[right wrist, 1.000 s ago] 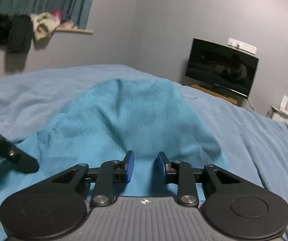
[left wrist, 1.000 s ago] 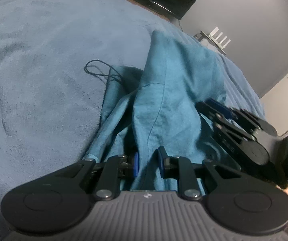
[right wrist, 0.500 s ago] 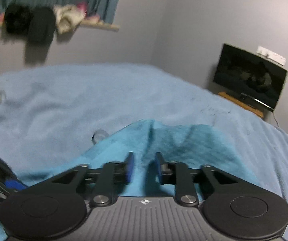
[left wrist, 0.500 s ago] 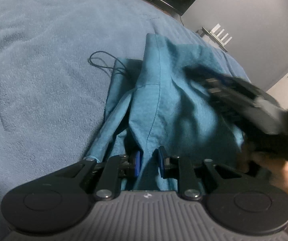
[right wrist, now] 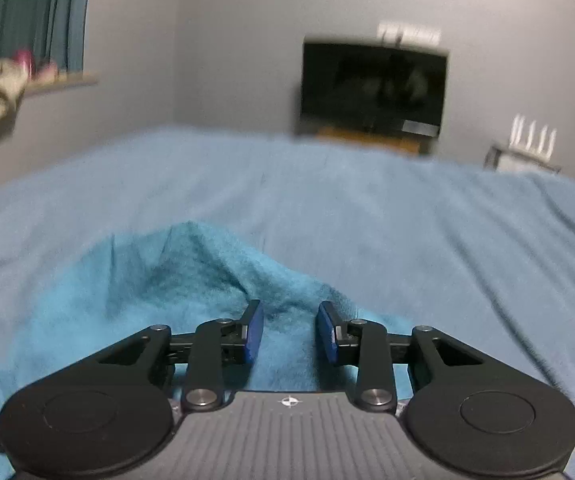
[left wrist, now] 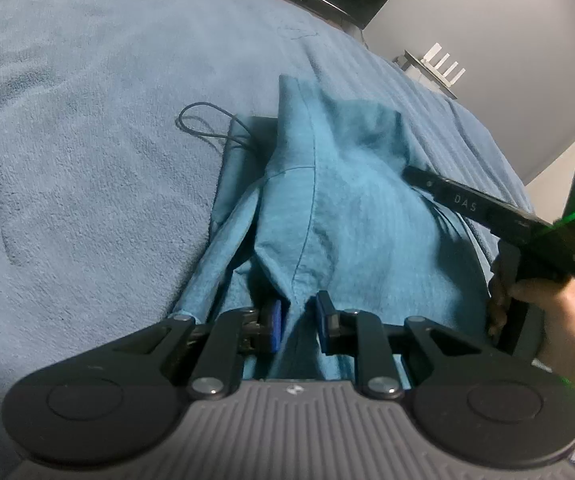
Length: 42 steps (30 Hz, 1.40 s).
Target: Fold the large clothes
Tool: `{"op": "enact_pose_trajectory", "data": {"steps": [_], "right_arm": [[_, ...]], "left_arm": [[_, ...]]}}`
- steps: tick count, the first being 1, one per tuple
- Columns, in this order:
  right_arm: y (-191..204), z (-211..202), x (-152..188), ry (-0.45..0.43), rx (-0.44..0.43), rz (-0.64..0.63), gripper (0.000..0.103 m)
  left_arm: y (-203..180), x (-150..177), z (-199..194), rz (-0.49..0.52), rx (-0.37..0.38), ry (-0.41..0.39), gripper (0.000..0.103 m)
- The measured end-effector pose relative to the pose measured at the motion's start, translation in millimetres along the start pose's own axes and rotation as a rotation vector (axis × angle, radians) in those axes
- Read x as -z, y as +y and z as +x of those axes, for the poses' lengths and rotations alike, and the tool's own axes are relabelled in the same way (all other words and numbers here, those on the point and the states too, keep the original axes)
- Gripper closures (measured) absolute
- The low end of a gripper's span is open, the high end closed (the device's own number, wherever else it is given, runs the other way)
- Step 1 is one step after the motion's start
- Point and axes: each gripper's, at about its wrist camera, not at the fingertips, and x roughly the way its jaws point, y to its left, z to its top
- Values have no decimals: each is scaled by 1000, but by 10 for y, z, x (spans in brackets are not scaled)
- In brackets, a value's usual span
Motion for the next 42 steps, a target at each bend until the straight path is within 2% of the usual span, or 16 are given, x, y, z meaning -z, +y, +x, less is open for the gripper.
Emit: {"op": "enact_pose_trajectory", "data": {"steps": [3, 4, 8, 9, 13, 17, 20, 24, 29, 35, 37, 39, 42], "right_arm": [[-237, -78, -145, -20, -115, 81, 58], [-330, -145, -166, -38, -129, 111, 56], [-871, -439, -87, -79, -160, 244, 21], [-1047, -485, -8, -66, -177, 286, 18], [-1464, -516, 293, 21, -292, 456, 15], [-1631, -339, 535, 104, -444, 588, 12], [-1607, -149, 648, 166, -529, 606, 10], [-1585, 138, 780, 233, -618, 622, 3], [-1557, 520, 828, 233, -711, 704, 0], [-1443, 890, 826, 199, -736, 740, 0], [-1424, 892, 846, 184, -722, 733, 4], [-1297, 881, 810, 155, -688, 700, 16], [-1226, 639, 827, 81, -633, 674, 30]], "left_arm": [[8, 0, 1, -5, 7, 1, 86], [8, -9, 7, -7, 7, 1, 86], [33, -14, 27, -15, 11, 4, 85], [41, -13, 30, -16, 12, 4, 85], [36, -7, 39, -11, 5, 3, 85], [6, -8, 42, -3, -6, 4, 85], [-15, -10, 44, 6, -13, 5, 85], [-22, -9, 51, 5, -12, 7, 84], [2, -15, 67, 5, -7, 11, 84], [41, -17, 90, -7, 3, 16, 84], [50, -17, 95, -8, 4, 18, 84], [51, -17, 98, -6, 1, 20, 84], [53, -9, 104, -11, -2, 20, 83]]}}
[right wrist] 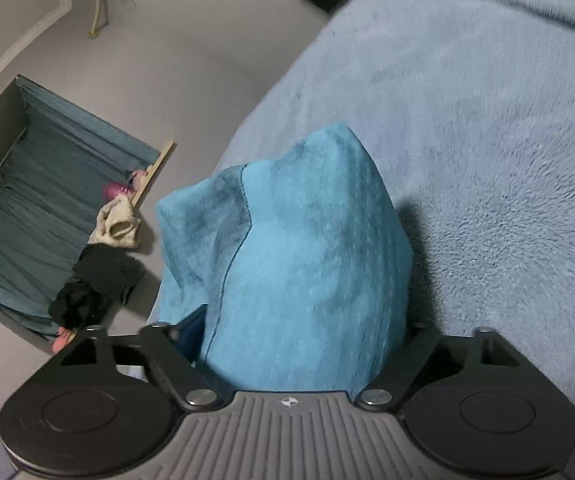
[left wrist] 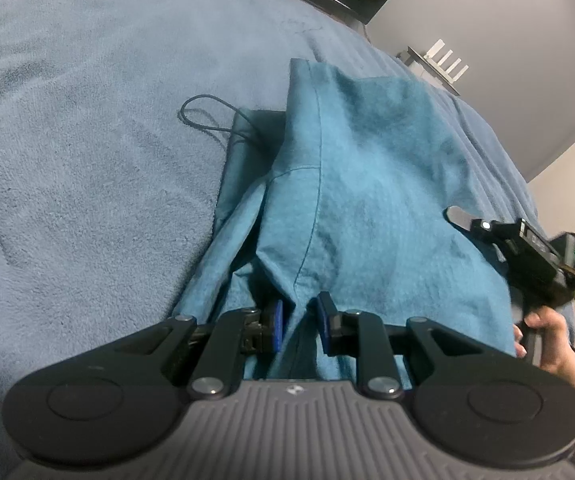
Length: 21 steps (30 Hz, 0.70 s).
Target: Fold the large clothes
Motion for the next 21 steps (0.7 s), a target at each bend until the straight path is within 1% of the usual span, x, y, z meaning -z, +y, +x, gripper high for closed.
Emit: {"op": "enact_pose_trajectory", "data": {"steps": [3, 6, 7, 8, 10, 12, 13, 16, 19, 21], "right_arm": [[252, -245, 120, -75, 29, -64, 38], [423, -499, 152, -133, 30, -90, 44], [444, -615, 159, -150, 32, -87, 45], [445, -678, 156, -167, 36, -78, 47], [416, -847, 92, -191, 58, -66, 47], [346, -1021, -71, -199, 85, -48, 48], [298, -1065, -157, -203, 101, -43, 48], [191, -1138, -549, -213, 160, -58, 48], [226, -1150, -1018, -224, 208, -153, 48], [263, -1106, -1304, -238, 230, -224, 46]], "left_arm": [[-16, 10, -12, 3, -5, -12, 80], [-55, 10, -63, -2, 28, -57, 74], [-62, 7, -83, -12, 47, -77, 66], [-72, 7, -103, -16, 52, -94, 61], [-100, 10, -140, -13, 44, -123, 59], [-127, 18, -149, -1, 34, -136, 50], [-141, 29, -134, 3, 22, -134, 41], [-172, 54, -35, 12, 30, -92, 40], [-265, 88, 67, 49, 42, -52, 40], [-337, 103, 91, 88, 34, -52, 40]]}}
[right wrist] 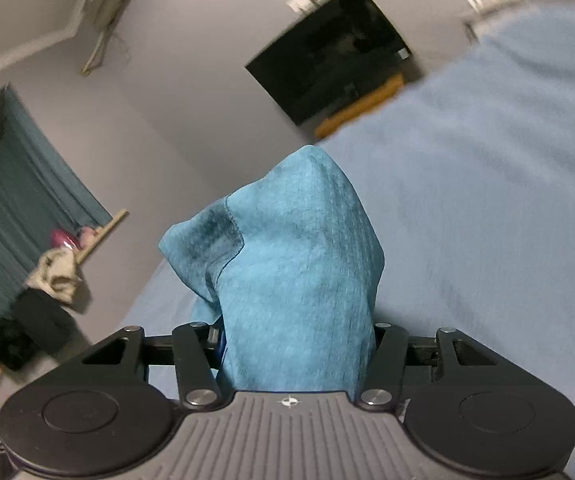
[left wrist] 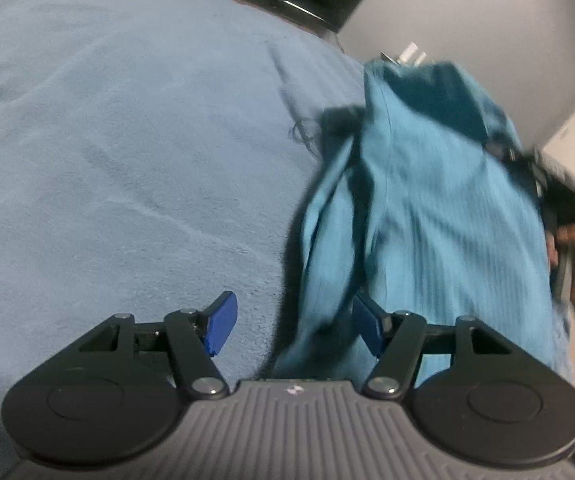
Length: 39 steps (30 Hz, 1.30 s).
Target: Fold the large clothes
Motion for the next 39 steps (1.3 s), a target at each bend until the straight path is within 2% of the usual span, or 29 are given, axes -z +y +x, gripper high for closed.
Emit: {"op": "enact_pose_trajectory", "data": {"steps": [2, 4, 5, 7, 9, 11, 15, 18, 21, 24, 27, 33, 39], "right_arm": [[-105, 105, -216, 14, 31, -8, 41], [-263, 197, -361, 55, 152, 22, 29], [-308, 285, -372, 77, 231, 42, 21], [-403, 362, -300, 99, 348, 64, 17], [-456, 265, -190, 44, 373, 72, 14], [-508, 119, -78, 17, 332, 110, 11], [-611, -336, 221, 32, 240, 162, 7], [-481, -635, 598, 58, 196, 210, 4], [-404, -890, 1013, 122, 146, 297, 4], [-377, -1042, 1296, 136, 77, 413, 0], [-345, -1125, 1435, 115, 68, 459, 0], [-391, -1135, 1607, 131, 77, 520, 0], [-446, -1102, 1706, 117, 44, 552, 2]], "left_arm": [[-56, 10, 10, 24, 8, -5, 40], [-77, 49, 18, 22, 26, -9, 40], [-75, 56, 27, 17, 41, -10, 40], [-31, 45, 37, 10, 64, -14, 40], [-1, 34, 23, 9, 71, -29, 40], [-25, 23, 19, 1, 81, -44, 40], [-34, 29, 49, -27, 104, -65, 40], [-81, 14, 125, -62, 142, -69, 40], [-169, 54, 230, -102, 185, -35, 40], [-288, 108, 371, -73, 166, 12, 40], [-345, 171, 478, -46, 140, 41, 41], [-180, 228, 602, -163, 178, 81, 41], [-181, 263, 633, -153, 167, 75, 43]]}}
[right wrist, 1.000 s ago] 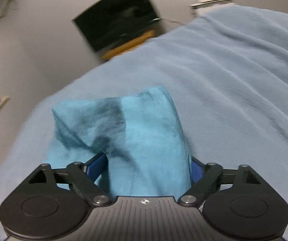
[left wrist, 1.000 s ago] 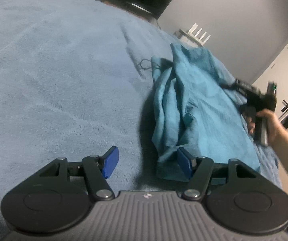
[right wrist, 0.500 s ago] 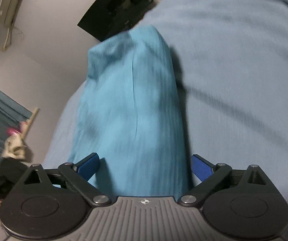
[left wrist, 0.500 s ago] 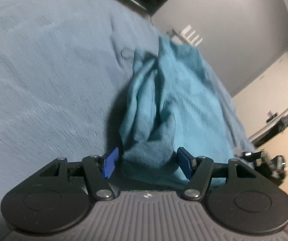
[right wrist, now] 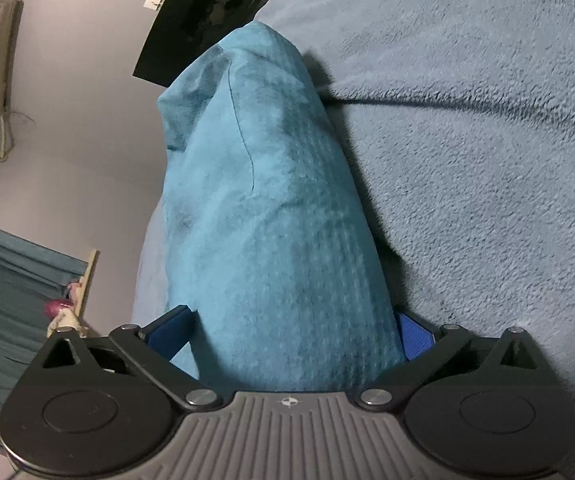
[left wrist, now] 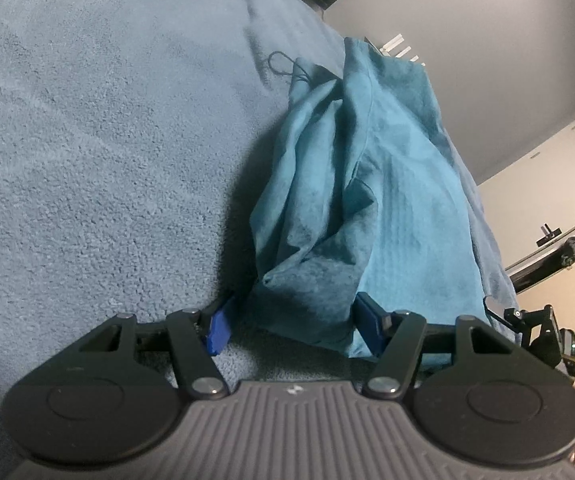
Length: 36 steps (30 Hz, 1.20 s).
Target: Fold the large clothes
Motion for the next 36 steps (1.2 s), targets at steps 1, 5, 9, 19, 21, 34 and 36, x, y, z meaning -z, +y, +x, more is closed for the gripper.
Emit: {"op": "enact_pose_trajectory", "data": {"steps": [1, 5, 9, 19, 21, 34, 36], "right_arm": [[5, -23, 12, -10, 7, -19, 10], [43, -177, -42, -35, 8, -39, 35], [12, -408, -225, -112, 21, -40, 40], [772, -730, 164, -177, 298, -580, 20], [904, -744, 343, -198, 334, -723, 24], [1008, -158, 784, -203, 421, -1050, 55], [945, -60, 775, -200, 427, -1048, 55]], "left_arm": [[-18, 7, 8, 5, 7, 2, 44], [-173, 50, 29, 57, 42, 28, 44], [-387, 104, 93, 130, 92, 84, 44], [-527, 80, -33, 274, -39, -22, 43], [-629, 102, -140, 341, -86, -103, 43], [-1212, 429, -4, 692, -148, -157, 43], [-1147, 462, 137, 717, -214, -112, 43]]}}
